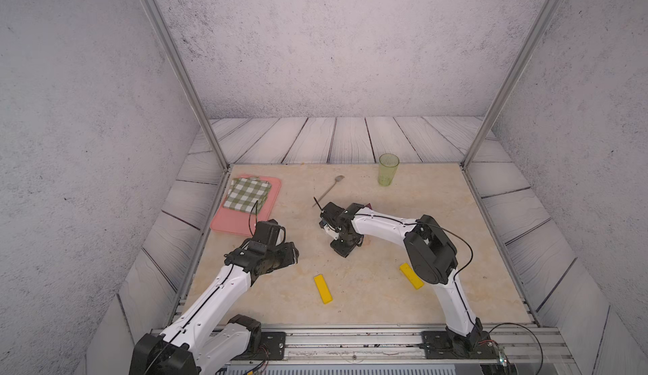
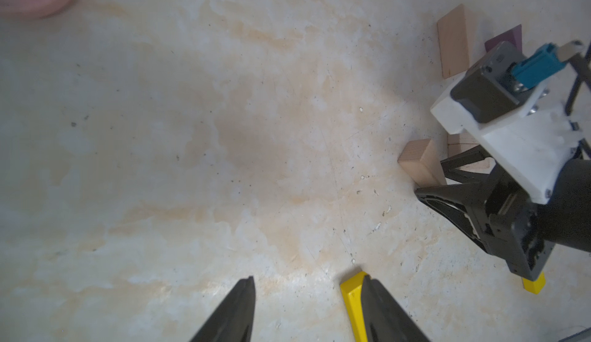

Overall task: Assemble a small pinwheel with building blocks
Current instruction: Assemble the building block at the center of the board, then adjust the building block at the center of the board.

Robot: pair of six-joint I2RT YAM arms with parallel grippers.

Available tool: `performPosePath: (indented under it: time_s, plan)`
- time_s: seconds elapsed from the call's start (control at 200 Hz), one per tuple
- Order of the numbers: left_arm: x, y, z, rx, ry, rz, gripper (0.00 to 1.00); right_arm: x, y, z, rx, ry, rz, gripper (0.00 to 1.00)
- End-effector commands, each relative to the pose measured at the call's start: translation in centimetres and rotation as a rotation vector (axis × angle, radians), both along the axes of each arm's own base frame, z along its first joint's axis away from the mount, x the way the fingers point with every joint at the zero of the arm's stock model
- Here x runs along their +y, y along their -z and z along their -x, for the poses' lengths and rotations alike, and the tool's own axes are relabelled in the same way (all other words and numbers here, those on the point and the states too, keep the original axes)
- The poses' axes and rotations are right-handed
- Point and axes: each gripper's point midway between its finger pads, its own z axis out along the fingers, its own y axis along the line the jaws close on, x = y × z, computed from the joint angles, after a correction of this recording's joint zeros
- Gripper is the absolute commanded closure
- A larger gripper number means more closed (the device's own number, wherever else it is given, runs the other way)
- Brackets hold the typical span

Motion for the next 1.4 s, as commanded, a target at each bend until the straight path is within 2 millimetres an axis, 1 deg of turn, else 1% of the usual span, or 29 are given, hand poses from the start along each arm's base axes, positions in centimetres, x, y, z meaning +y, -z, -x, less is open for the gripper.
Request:
performPosePath:
  time_s: [0.0,0.15,0.37,0.495,0.626,0.801,0.921,0.976,1.056,1.116,1.166,1.211,1.246,1.286,1.396]
  plan:
    - [0.1,0.3,0.2,0.008,-0.004,0.004,0.41,-0.8,-2.9,-0.9,-0.078,0.025,0.008,0.57]
    - [0.1,0.3,0.2,0.008,-0.002,0.006,0.4,-1.1,-3.1,-1.5,-0.107,0.042,0.021,0.57]
    - [-0.7,0.3,0.2,0.009,0.036,0.037,0.38,-0.9,-3.8,-2.2,-0.139,0.068,0.004,0.57]
    - [-0.9,0.4,0.2,0.012,0.05,0.037,0.37,-0.8,-4.4,-2.9,-0.165,0.09,-0.011,0.57]
    - [-0.9,0.2,0.1,0.009,0.071,0.021,0.37,0.0,-5.7,-3.0,-0.171,0.09,-0.065,0.57]
    - [-0.8,-0.8,-0.8,-0.026,0.114,-0.024,0.36,0.9,-9.4,-2.5,-0.185,0.081,-0.18,0.53]
    - [-0.8,-1.9,-1.8,-0.053,0.163,-0.077,0.35,1.0,-12.7,-2.2,-0.215,0.08,-0.25,0.51]
    - [-1.0,-2.4,-2.3,-0.072,0.206,-0.099,0.35,0.8,-14.5,-2.1,-0.232,0.09,-0.286,0.5]
    - [-1.6,-3.1,-3.1,-0.111,0.293,-0.143,0.35,-0.4,-16.9,-2.3,-0.26,0.138,-0.323,0.5]
    - [-2.3,-3.6,-3.9,-0.141,0.368,-0.181,0.35,-1.9,-18.3,-2.6,-0.27,0.201,-0.348,0.5]
    - [-3.1,-4.0,-4.5,-0.166,0.433,-0.207,0.35,-3.3,-19.1,-2.8,-0.272,0.259,-0.366,0.49]
    - [-4.1,-4.1,-5.0,-0.177,0.5,-0.224,0.36,-4.5,-19.1,-2.9,-0.266,0.306,-0.37,0.49]
    - [-4.9,-4.1,-5.2,-0.179,0.552,-0.233,0.37,-5.9,-19.1,-2.8,-0.261,0.352,-0.369,0.49]
    - [-6.0,-4.0,-5.4,-0.179,0.61,-0.238,0.38,-7.4,-18.6,-2.8,-0.255,0.405,-0.362,0.49]
    - [-8.8,-3.2,-5.9,-0.165,0.755,-0.263,0.41,-11.2,-16.4,-1.9,-0.218,0.522,-0.34,0.49]
